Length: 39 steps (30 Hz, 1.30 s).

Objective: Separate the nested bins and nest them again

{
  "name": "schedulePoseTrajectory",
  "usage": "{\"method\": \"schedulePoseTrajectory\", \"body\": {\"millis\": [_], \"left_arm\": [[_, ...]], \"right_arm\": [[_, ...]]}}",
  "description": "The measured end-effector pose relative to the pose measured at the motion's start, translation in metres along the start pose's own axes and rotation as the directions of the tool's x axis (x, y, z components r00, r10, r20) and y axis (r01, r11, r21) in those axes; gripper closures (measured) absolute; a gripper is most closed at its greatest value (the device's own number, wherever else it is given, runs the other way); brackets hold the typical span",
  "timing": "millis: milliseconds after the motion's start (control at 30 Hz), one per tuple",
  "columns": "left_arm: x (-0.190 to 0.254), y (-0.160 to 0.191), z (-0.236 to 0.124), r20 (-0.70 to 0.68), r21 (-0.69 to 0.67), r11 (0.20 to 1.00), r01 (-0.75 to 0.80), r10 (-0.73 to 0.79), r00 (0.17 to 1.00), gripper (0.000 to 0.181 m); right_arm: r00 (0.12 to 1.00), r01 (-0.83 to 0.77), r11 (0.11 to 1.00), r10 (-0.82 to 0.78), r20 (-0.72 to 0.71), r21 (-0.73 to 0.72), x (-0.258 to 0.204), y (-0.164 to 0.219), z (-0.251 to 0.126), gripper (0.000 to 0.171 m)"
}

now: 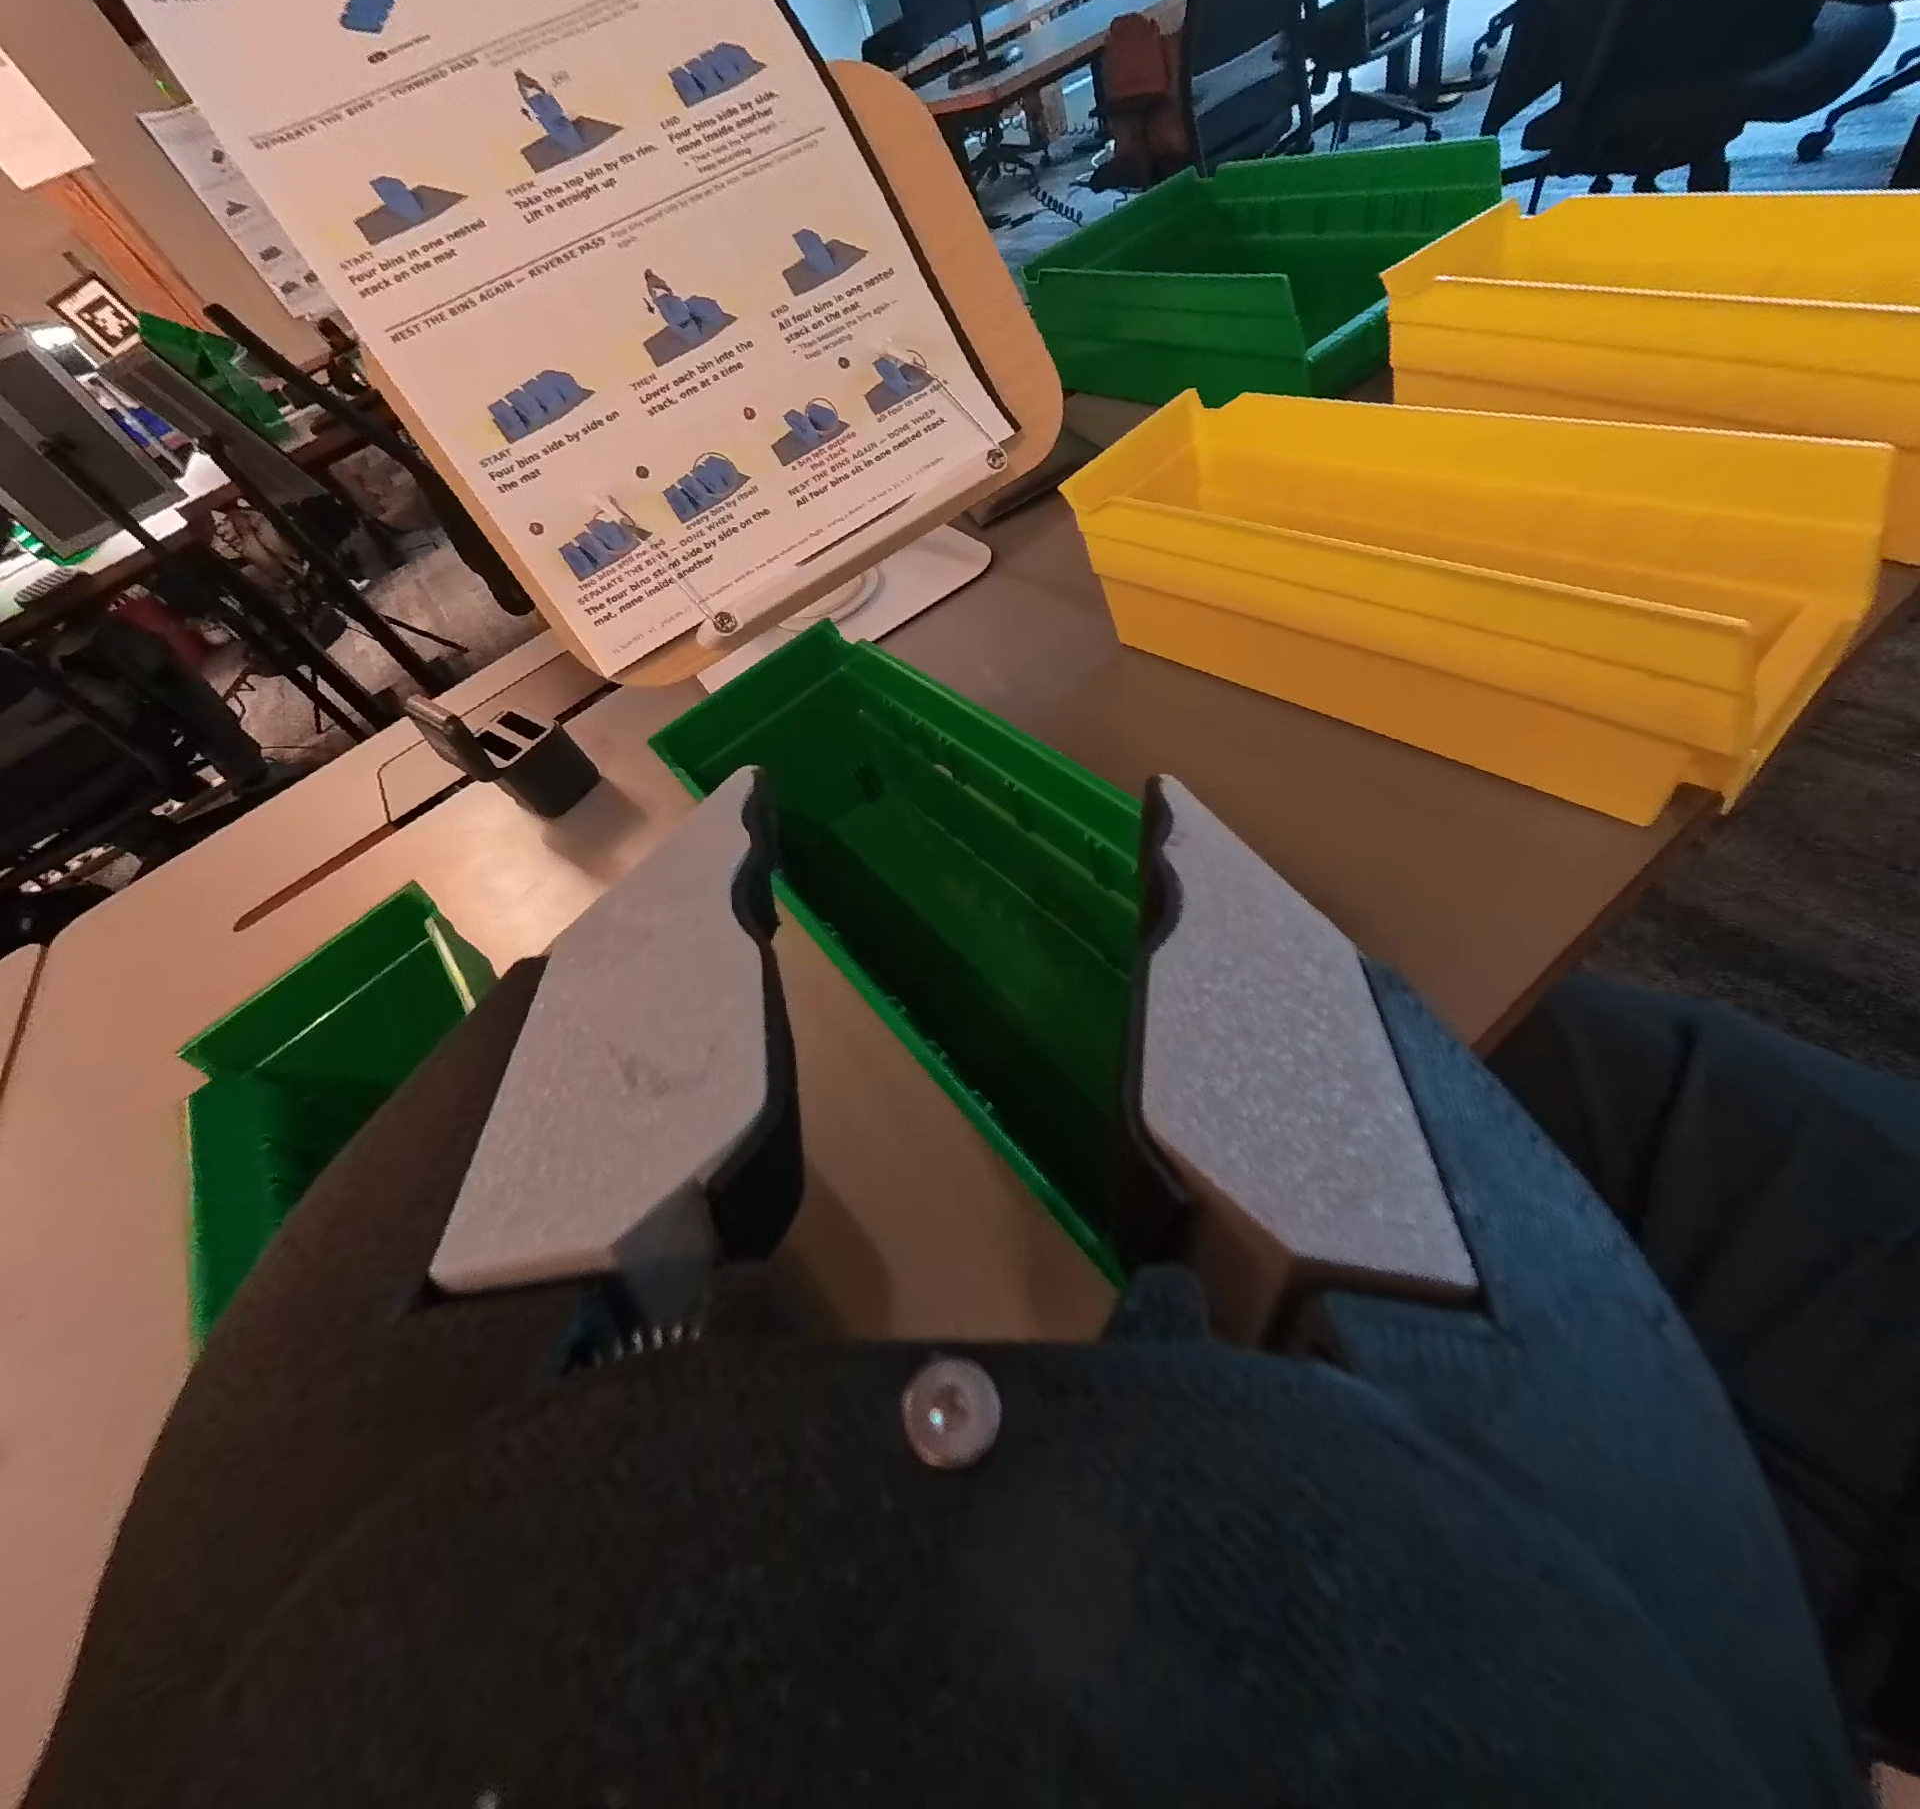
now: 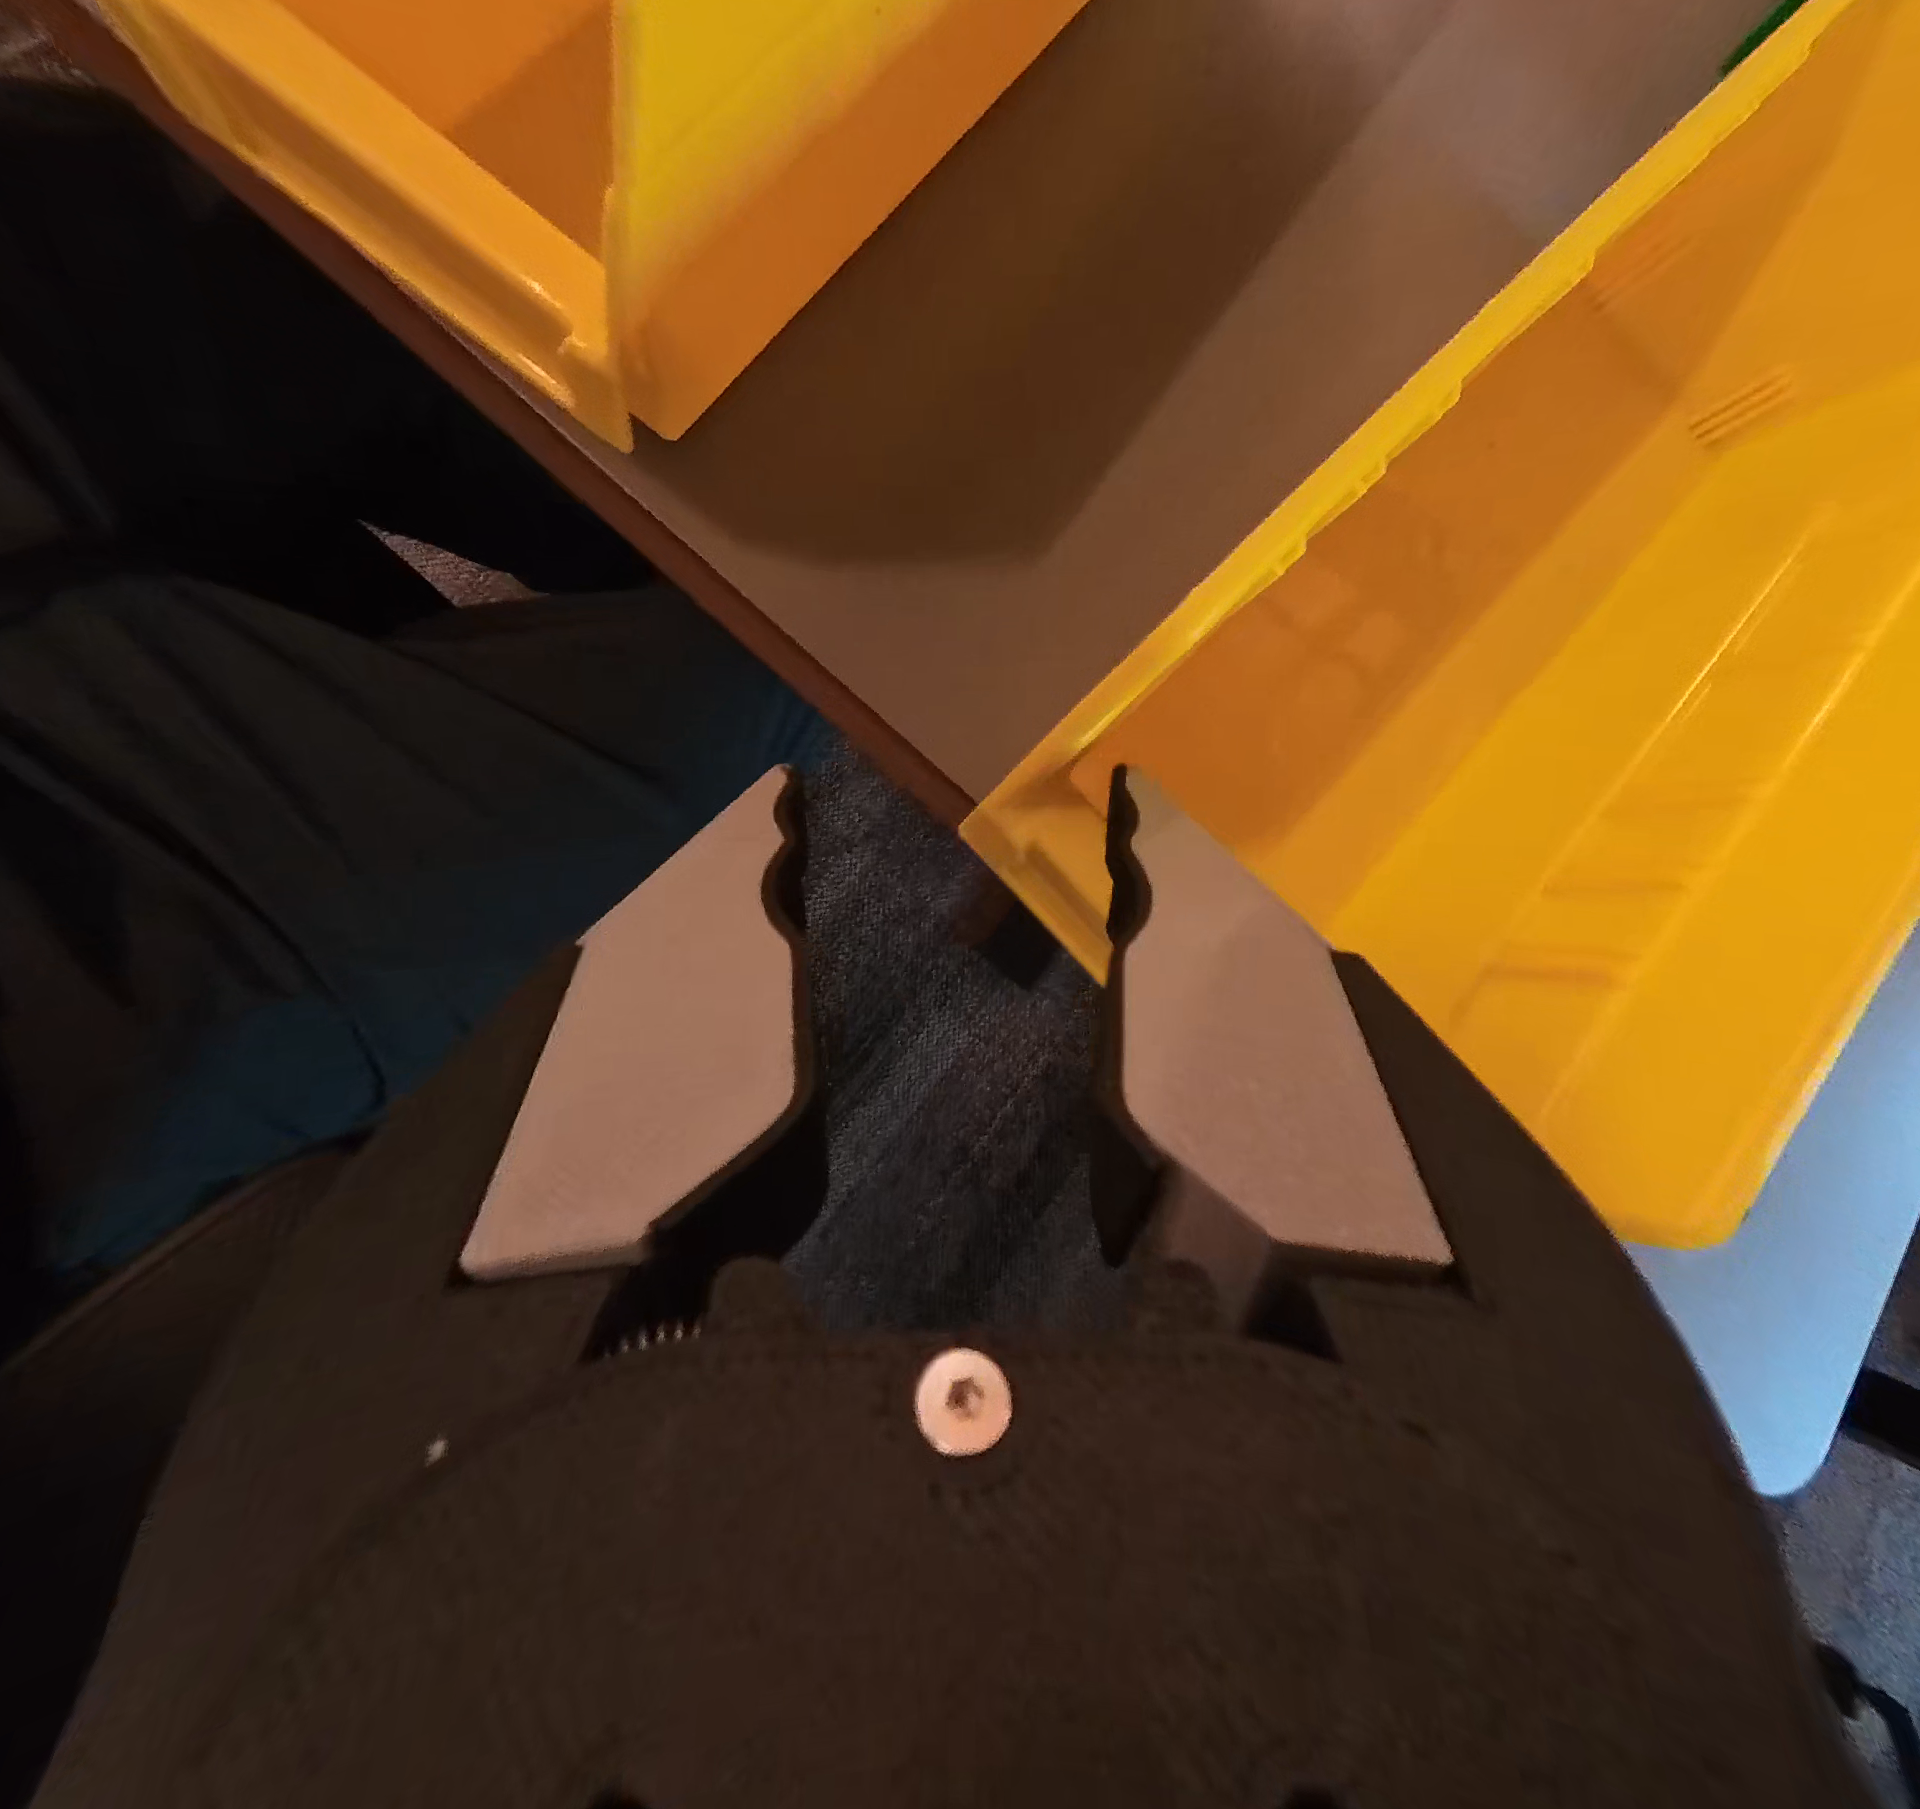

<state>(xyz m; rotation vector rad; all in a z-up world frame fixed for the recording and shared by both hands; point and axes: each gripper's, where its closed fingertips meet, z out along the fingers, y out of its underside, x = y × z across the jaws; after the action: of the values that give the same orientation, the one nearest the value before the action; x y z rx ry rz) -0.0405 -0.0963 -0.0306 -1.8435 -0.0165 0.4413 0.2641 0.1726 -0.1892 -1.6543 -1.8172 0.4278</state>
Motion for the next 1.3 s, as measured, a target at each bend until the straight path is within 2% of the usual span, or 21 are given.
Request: {"method": "schedulePoseTrajectory", "body": {"millis": [400,467,567,700,900,967,1000,1067,1233,1300], "left_arm": [[0.005,0.001,0.003,-0.007,-0.010,1.000,-0.012,0.012,1.000,0.113],[0.005,0.001,0.004,-0.006,-0.011,1.000,-0.013,0.013,1.000,0.113],[0.005,0.002,0.005,-0.009,-0.014,1.000,-0.011,0.011,1.000,0.113],[0.007,0.003,0.005,-0.012,-0.017,1.000,-0.019,0.019,1.000,0.113],[0.006,0.002,0.004,-0.008,-0.012,1.000,-0.013,0.013,1.000,0.113],[0.006,0.002,0.004,-0.010,-0.013,1.000,-0.007,0.006,1.000,0.113],[0.006,0.001,0.004,-0.011,-0.011,1.000,-0.006,0.006,1.000,0.113],[0.004,0.000,0.003,-0.008,-0.009,1.000,-0.004,0.004,1.000,0.113],[-0.001,0.002,0.000,0.002,-0.007,1.000,0.007,-0.007,1.000,0.113],[-0.003,0.001,-0.002,0.008,-0.005,1.000,0.007,-0.007,1.000,0.113]], "right_arm": [[0.998,-0.044,0.998,0.041,-0.056,-0.054,0.012,0.008,0.002,0.109],[0.997,-0.060,0.998,0.060,-0.054,0.004,0.010,-0.007,-0.009,0.097],[0.991,-0.099,0.980,0.112,-0.070,0.176,0.012,-0.041,-0.040,0.079],[0.931,-0.151,0.925,0.252,-0.264,0.349,0.046,-0.058,-0.079,0.053],[0.831,-0.230,0.882,0.398,-0.389,0.410,0.078,-0.050,-0.095,0.050],[0.785,-0.298,0.824,0.499,-0.368,0.481,0.087,-0.050,-0.101,0.058],[0.777,-0.333,0.794,0.537,-0.329,0.509,0.087,-0.051,-0.102,0.069],[0.780,-0.395,0.746,0.580,-0.233,0.536,0.084,-0.053,-0.098,0.061],[0.772,-0.458,0.715,0.615,-0.163,0.527,0.086,-0.062,-0.081,0.039],[0.754,-0.453,0.702,0.631,-0.185,0.550,0.097,-0.068,-0.080,0.015]]}}
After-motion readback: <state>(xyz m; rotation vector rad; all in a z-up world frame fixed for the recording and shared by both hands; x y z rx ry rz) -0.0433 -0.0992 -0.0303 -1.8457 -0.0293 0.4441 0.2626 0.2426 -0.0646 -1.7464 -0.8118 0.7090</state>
